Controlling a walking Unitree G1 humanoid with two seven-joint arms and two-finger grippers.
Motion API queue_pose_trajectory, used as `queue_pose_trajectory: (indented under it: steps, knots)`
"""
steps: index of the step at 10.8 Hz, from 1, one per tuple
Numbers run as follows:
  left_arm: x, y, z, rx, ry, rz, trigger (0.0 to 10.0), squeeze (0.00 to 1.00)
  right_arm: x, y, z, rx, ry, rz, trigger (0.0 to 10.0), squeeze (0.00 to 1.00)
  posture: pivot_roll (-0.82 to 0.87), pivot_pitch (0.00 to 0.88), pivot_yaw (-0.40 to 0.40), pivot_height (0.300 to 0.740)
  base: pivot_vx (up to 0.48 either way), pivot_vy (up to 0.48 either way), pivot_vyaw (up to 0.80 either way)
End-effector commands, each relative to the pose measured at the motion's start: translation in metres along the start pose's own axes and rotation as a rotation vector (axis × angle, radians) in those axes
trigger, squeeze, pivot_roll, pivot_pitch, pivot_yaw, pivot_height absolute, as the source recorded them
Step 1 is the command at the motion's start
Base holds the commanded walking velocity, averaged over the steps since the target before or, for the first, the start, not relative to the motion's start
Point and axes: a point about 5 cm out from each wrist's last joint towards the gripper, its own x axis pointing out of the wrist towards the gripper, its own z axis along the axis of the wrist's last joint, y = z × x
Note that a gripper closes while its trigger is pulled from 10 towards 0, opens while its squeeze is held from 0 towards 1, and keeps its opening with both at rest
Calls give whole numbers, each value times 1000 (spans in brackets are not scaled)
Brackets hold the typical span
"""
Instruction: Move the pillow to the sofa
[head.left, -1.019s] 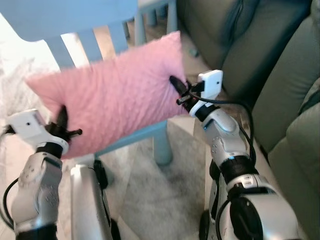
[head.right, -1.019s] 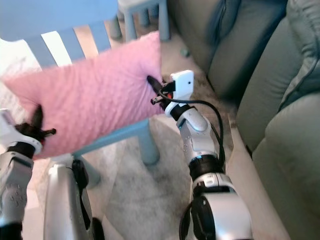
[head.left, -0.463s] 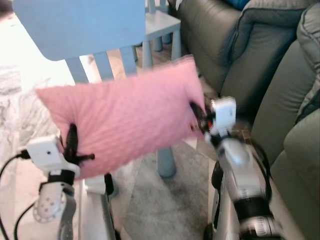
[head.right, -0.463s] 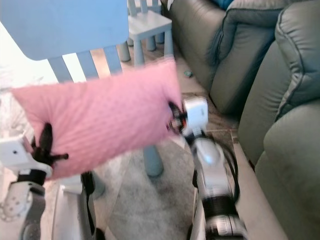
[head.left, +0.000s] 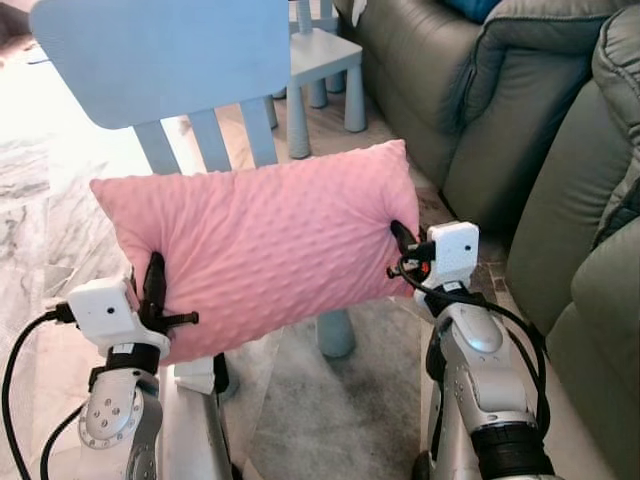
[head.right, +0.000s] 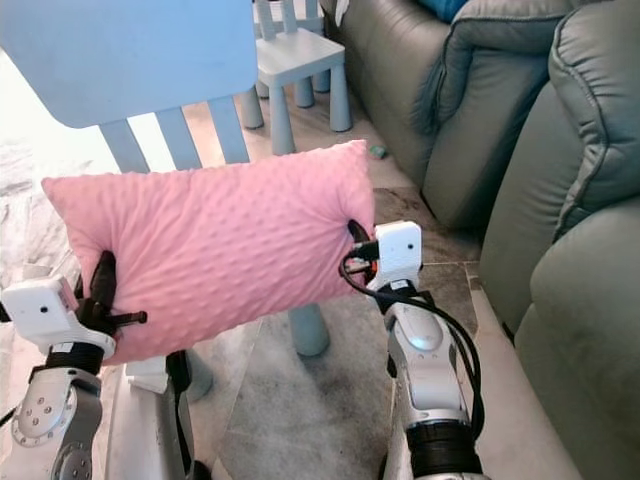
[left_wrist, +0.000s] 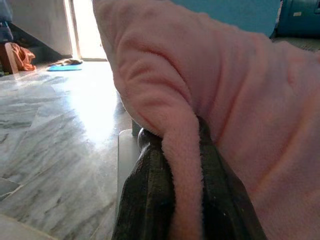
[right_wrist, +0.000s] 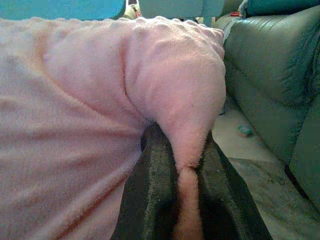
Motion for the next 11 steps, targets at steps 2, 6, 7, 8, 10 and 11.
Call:
queue_pose_trajectory:
  steps: [2, 6, 7, 8, 10, 11]
  knots:
    - [0, 3, 1, 7, -18, 16, 0, 0, 8, 4, 16, 4, -52, 6, 0, 0, -175, 0, 79, 316, 0, 0, 0]
    - [4, -2, -1, -3, -18, -2, 0, 0, 8, 0, 18, 13, -52, -16, 0, 0, -188, 0, 87, 316, 0, 0, 0]
    - [5, -3, -1, -4, -19, -10, 0, 0, 8, 0, 18, 15, -52, -18, 0, 0, -191, 0, 89, 316, 0, 0, 0]
    - [6, -3, -1, -5, -18, -13, 0, 0, 8, 0, 18, 17, -52, -18, 0, 0, -191, 0, 89, 316, 0, 0, 0]
    - [6, -6, -3, -10, -17, -19, 0, 0, 8, -1, 19, 19, -54, -19, 0, 0, -195, 0, 88, 316, 0, 0, 0]
    - [6, -8, -4, -12, -14, -22, 0, 0, 9, 0, 19, 18, -55, -16, 0, 0, -196, 0, 88, 316, 0, 0, 0]
